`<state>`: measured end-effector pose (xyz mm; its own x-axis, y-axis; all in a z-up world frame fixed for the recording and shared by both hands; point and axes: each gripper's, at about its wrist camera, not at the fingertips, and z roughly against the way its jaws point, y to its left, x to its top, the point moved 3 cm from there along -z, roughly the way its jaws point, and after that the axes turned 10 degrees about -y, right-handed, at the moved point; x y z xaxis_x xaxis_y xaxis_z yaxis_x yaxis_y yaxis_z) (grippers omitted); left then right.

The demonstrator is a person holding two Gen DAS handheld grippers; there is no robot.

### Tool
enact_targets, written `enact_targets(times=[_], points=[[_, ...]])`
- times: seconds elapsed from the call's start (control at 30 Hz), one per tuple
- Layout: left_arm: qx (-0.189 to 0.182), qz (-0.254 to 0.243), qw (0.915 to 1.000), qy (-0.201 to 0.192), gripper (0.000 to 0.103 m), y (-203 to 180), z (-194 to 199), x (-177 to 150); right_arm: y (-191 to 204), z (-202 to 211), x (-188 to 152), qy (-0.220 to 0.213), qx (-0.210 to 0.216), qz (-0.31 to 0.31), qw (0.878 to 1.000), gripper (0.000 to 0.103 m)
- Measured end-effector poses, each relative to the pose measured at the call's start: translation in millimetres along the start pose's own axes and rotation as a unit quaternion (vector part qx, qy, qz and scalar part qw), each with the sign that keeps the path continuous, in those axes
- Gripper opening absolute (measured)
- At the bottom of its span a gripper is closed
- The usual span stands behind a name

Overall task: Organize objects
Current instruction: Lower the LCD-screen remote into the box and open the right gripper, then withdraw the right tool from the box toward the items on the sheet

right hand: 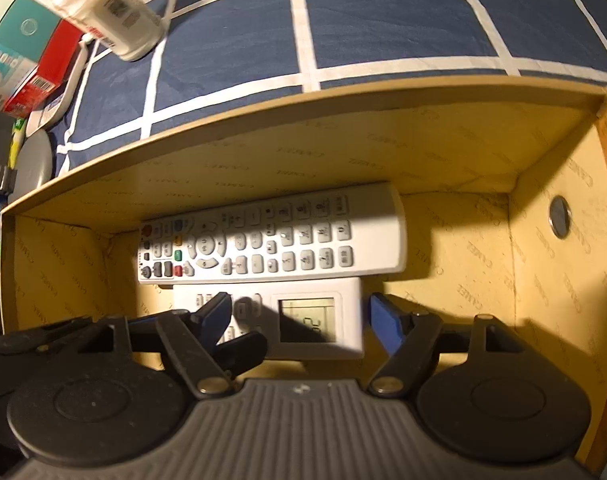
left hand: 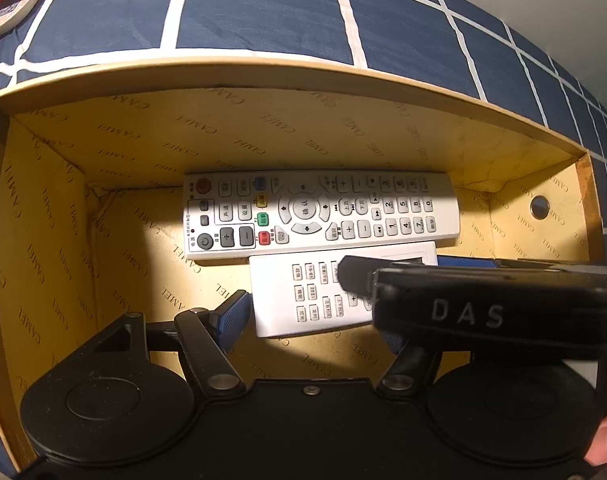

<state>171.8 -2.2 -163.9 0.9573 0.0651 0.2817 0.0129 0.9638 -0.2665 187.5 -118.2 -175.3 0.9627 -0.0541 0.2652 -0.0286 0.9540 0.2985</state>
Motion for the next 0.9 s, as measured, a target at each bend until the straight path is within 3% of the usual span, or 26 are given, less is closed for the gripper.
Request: enact_targets(times=[0.3,0.73,0.9], points=[[0.006,0.000,0.9999,-0.015,0.068,-6,19,-5,0,22,-5,-0.020,0.001,0.007,1.000,0.077],[0.015,-0.015,0.9983,-0.054,0.074,-28,68,-29,8,81,-20,-0.074,0.001,0.030,0.997,0.097],[0.018,-0.022,0.9965,-0.079,0.086,-36,93,-41,8,108,-31,-0.095,-0.006,0.033,0.995,0.103]])
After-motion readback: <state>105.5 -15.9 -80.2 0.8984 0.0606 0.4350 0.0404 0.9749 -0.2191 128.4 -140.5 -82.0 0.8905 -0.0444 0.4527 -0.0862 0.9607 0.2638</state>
